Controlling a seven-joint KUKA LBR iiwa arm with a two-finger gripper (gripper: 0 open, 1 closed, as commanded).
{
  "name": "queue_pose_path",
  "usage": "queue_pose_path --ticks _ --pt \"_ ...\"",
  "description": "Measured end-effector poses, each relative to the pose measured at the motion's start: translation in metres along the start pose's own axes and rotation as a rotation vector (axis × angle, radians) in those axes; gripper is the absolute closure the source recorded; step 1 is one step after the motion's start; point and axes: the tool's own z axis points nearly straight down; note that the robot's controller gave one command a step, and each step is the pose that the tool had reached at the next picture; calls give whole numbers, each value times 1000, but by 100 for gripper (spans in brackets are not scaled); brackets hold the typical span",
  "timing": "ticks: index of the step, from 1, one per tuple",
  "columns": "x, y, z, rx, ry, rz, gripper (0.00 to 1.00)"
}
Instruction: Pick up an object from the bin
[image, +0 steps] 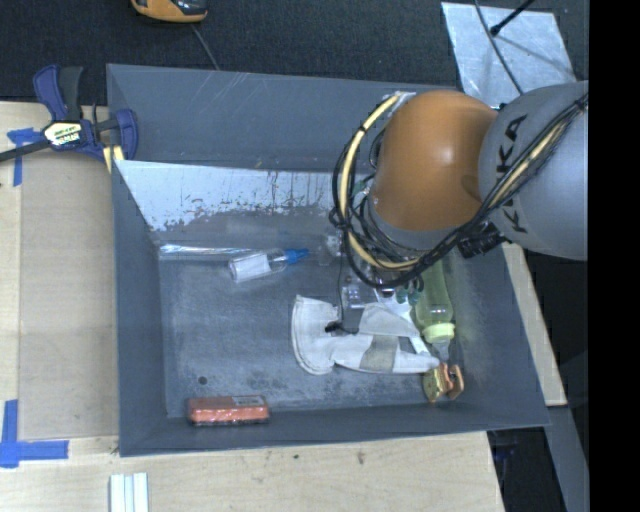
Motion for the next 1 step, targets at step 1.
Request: queue_pose_path --ticks 1 --pt "-2 0 -5 0 -9 1 0"
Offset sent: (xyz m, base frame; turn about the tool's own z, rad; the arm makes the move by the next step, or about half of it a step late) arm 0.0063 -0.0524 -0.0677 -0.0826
